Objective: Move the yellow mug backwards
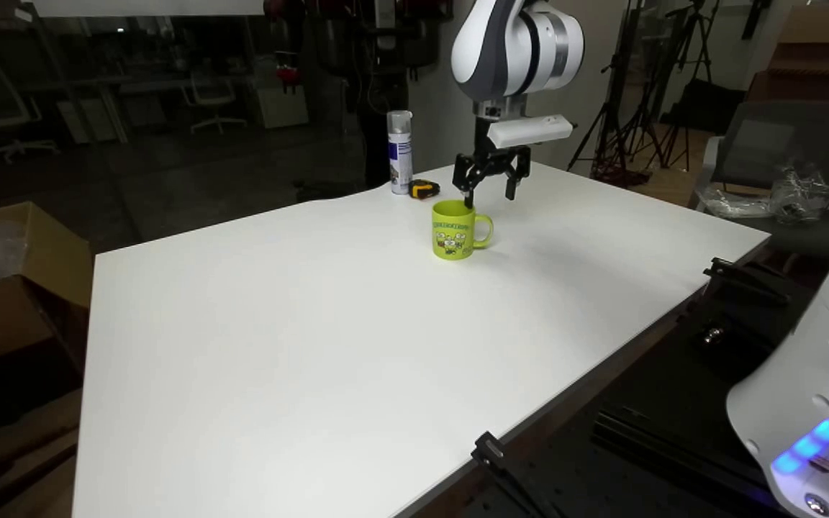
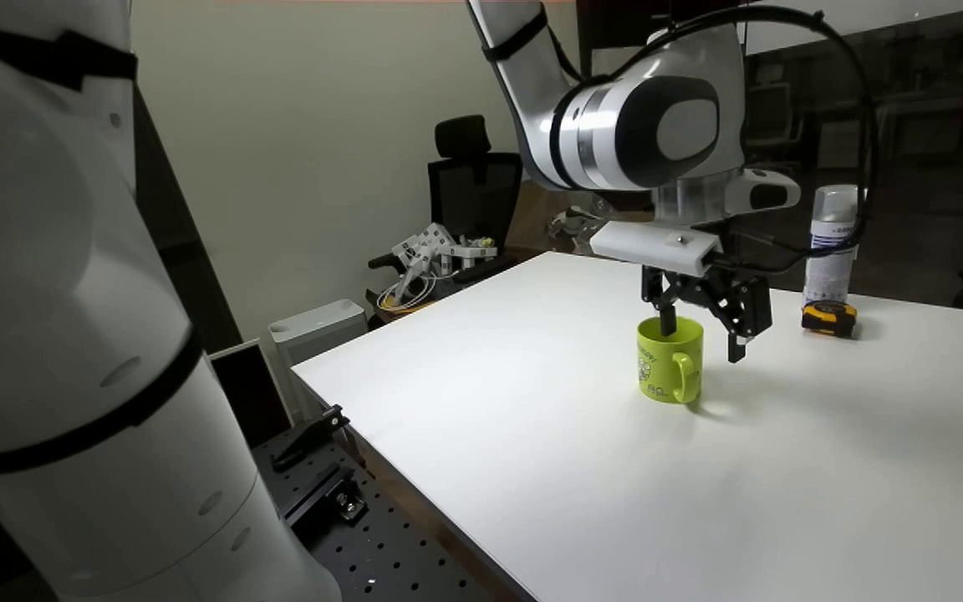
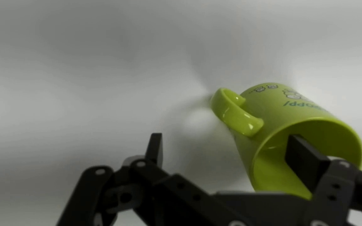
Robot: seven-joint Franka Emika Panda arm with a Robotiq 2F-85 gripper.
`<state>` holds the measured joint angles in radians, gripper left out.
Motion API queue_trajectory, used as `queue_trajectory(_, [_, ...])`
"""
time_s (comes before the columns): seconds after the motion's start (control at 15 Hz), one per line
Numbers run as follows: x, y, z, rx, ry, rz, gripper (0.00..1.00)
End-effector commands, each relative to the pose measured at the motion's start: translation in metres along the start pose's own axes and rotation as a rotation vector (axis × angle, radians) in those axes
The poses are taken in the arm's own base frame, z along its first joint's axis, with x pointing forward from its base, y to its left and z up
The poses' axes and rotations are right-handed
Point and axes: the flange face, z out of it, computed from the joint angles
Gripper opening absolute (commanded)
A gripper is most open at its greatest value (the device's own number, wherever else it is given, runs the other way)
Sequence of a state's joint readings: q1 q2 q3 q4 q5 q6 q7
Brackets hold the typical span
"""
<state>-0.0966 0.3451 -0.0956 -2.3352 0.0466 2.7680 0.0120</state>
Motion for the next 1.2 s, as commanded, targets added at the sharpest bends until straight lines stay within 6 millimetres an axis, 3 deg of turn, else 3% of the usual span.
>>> queue_trajectory(0.0, [0.011,0.0,-0.014,0.012,0.024,0.0,1.0])
queue_trajectory(0.47, [0.04,-0.003,-0.006,0.05,-0.016,-0.052,1.0])
queue_trajectory(1.07, [0.061,-0.002,0.035,0.073,-0.156,-0.114,1.0])
queue_trajectory(1.13, [0.063,-0.004,0.039,0.065,-0.168,-0.112,0.75])
